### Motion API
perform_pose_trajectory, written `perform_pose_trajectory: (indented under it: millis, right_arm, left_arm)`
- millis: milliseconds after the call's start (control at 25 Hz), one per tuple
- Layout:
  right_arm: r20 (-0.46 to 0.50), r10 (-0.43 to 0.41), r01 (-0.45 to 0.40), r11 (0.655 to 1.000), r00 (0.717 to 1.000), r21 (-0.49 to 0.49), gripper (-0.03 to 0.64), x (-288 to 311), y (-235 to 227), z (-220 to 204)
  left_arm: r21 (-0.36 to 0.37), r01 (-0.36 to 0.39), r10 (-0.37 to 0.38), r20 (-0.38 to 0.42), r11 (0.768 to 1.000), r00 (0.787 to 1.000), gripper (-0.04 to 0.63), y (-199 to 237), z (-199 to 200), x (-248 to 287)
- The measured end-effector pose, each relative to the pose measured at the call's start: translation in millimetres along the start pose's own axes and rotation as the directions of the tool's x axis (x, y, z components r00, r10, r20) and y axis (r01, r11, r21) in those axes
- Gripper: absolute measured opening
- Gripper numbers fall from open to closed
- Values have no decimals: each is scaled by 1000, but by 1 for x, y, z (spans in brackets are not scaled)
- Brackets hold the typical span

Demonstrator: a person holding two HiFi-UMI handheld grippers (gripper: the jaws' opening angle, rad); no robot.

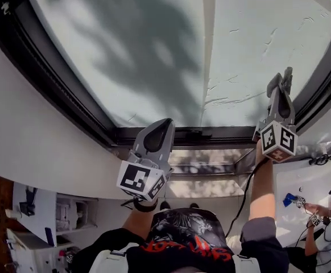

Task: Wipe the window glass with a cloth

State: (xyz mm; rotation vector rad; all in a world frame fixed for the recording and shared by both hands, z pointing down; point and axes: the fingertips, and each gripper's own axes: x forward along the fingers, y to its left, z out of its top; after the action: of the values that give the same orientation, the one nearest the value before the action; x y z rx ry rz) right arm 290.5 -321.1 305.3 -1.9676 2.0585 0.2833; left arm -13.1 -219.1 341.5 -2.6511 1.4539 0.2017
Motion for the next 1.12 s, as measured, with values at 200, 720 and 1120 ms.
perform_pose_trajectory:
  millis: [200,720,1120]
  right_arm:
    - [70,537,-540,824,841,168,26,-16,263,-16]
    - [-109,728,-698,682,677,220,26,-2,477,-100]
    - [-130,170,-171,985,977,3,26,8,88,-62]
  left_arm:
    - [4,-156,156,32,988,987,-17,52,27,-59]
    - [-6,-347,346,44,938,937,-17,119,30,-140]
    - [-57,25,-24,12,998,1000,-17,14,2,-19]
